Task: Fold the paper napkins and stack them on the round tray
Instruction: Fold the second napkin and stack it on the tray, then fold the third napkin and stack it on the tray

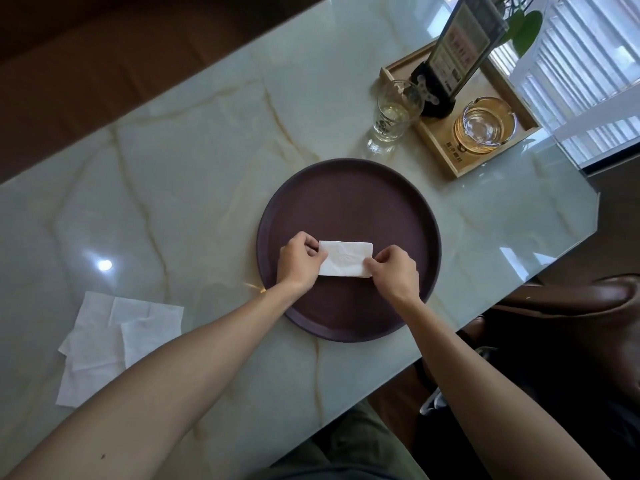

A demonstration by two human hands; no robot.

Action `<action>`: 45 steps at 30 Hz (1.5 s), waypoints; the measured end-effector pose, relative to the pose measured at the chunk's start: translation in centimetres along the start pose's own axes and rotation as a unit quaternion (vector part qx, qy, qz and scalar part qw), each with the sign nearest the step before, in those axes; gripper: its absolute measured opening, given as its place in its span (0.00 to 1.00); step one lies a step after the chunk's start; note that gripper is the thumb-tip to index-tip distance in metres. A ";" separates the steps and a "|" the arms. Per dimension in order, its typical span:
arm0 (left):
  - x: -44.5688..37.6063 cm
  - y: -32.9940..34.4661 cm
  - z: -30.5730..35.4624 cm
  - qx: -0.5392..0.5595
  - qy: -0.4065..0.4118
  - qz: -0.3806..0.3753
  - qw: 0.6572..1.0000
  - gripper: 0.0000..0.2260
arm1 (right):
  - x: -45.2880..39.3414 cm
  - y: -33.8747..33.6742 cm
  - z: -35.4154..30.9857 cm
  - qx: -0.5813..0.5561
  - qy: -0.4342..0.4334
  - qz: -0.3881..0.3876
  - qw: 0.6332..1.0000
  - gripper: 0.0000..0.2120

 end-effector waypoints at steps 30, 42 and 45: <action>4.8 -27.5 -23.5 0.195 -0.114 0.072 0.971 0.21 | 13.2 21.9 -23.0 0.140 -0.290 -0.299 0.898 0.36; 6.3 -30.9 -38.9 0.108 -0.155 0.030 0.982 0.35 | 20.8 34.2 -25.5 0.268 -0.405 -0.330 0.809 0.42; 6.5 -30.7 -40.6 0.080 -0.144 0.018 0.986 0.34 | 20.1 35.8 -25.7 0.294 -0.386 -0.316 0.816 0.41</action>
Point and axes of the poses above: each hand's wrist, its own x-axis away from the middle knuckle, its own y-axis out of the palm, z = x × y, the point moved 7 cm from there along -x, towards the middle knuckle, and after that the axes turned 15 degrees about -y, right-handed, at the moved point
